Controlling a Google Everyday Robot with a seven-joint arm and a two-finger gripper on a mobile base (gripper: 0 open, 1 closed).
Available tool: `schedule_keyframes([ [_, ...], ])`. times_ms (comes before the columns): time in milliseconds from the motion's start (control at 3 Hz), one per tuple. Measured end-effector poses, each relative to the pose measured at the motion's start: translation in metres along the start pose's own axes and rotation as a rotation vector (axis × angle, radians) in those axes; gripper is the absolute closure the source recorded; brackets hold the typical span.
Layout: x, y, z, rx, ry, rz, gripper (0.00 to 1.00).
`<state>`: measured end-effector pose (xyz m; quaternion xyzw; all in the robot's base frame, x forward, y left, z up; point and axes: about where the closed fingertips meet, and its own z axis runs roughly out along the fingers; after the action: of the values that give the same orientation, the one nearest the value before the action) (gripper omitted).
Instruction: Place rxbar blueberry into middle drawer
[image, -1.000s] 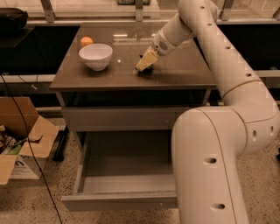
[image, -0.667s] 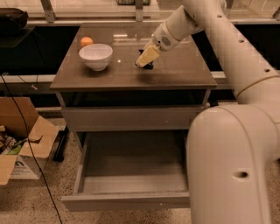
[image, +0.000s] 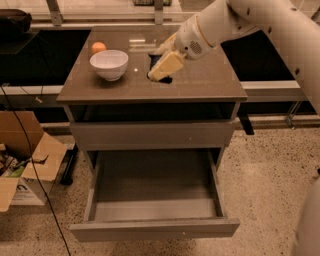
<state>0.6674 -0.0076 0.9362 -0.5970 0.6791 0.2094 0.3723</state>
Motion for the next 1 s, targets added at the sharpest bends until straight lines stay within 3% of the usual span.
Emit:
schedule_keyframes([
  [333,-0.005,0.056,-0.001,-0.036,-0.033,-0.036,1.0],
  [667,0.013,0.105,0.009,-0.063,-0.064,0.015,1.0],
  [1000,0.057,0.147,0.04,-0.104,-0.053,0.127,1.0],
])
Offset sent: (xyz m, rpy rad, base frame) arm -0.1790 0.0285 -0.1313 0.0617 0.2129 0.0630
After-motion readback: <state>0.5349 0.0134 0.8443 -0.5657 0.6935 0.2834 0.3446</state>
